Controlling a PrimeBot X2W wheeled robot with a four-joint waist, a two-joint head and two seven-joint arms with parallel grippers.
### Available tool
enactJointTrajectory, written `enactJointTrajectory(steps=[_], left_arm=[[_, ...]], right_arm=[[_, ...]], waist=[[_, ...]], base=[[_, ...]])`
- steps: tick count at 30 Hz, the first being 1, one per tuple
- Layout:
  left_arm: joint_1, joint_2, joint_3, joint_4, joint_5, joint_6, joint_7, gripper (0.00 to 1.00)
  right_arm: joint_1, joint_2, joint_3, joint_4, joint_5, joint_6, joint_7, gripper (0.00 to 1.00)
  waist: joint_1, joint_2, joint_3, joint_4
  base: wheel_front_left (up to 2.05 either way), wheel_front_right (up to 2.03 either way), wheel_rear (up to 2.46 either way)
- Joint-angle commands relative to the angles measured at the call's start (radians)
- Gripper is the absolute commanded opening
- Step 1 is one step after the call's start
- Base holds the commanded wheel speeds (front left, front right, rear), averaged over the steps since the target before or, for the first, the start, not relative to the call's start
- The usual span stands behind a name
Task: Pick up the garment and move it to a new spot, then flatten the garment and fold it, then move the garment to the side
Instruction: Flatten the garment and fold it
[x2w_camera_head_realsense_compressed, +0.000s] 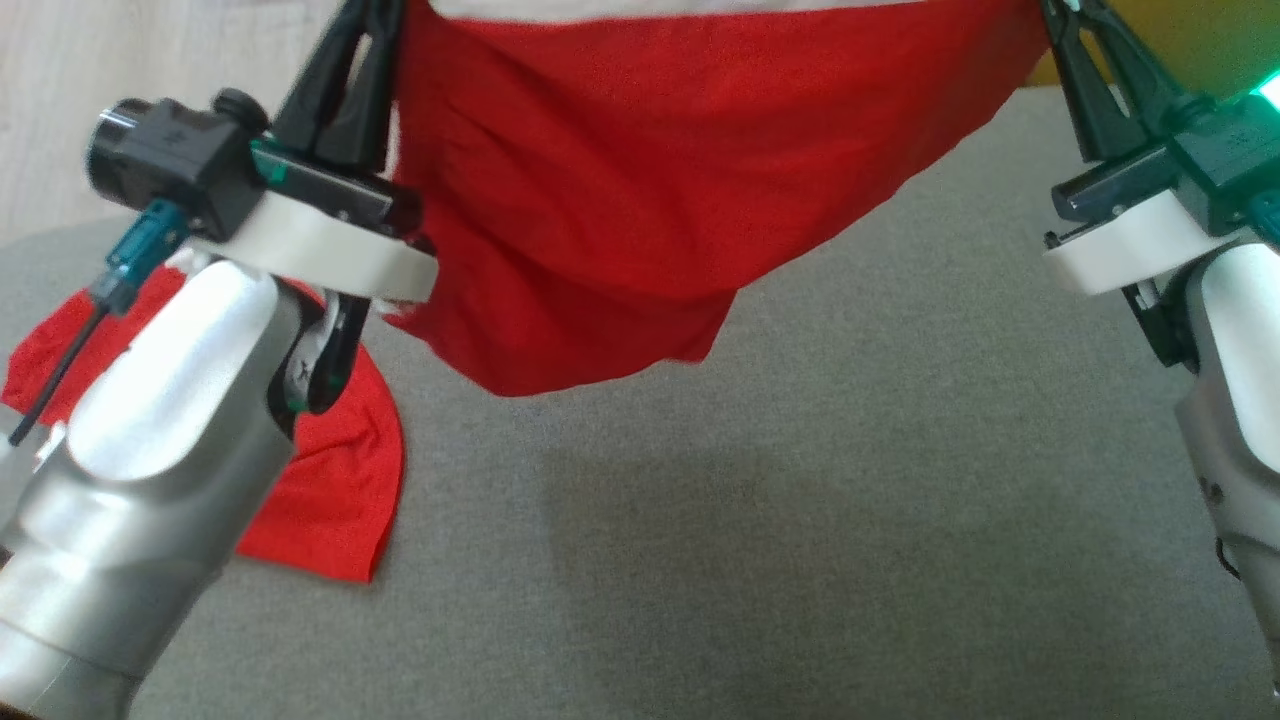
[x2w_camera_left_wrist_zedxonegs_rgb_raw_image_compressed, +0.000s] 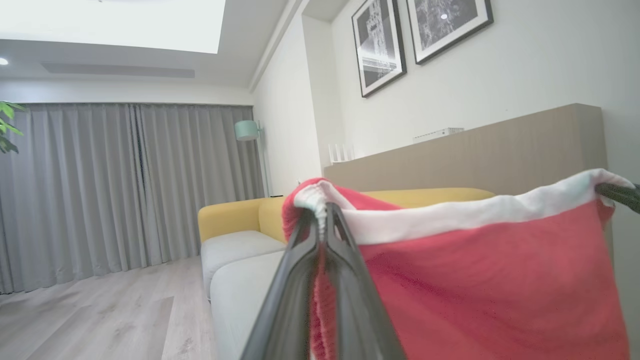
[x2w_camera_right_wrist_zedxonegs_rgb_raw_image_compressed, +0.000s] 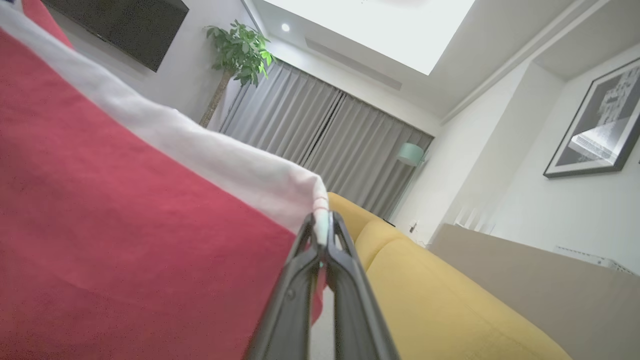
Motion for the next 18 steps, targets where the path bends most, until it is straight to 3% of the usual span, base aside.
enactJointTrajectory(steps=[1,7,18], left_arm=[[-0.032,0.031,0.058,-0.033,-0.002,0.011,-0.007,0.00],[0.032,0.044,0.061,-0.095,-0.007,0.036,-0.007,0.00],[0.074,0.090,0.106,-0.255,-0.018,0.082,0.010,0.00]], right_arm=[[-0.019,-0.008,0.003,-0.025,0.013,-0.001,0.006,0.00],[0.030,-0.016,0.010,-0.043,0.043,-0.001,0.018,0.00],[0.109,-0.038,-0.046,-0.202,0.070,-0.001,0.032,0.00]], waist=[[0.0001,-0.0001,-0.015,0.002],[0.0001,-0.0001,-0.031,-0.008],[0.0001,-0.0001,-0.042,-0.054]], base=[[0.00,0.00,0.00],[0.00,0.00,0.00],[0.00,0.00,0.00]])
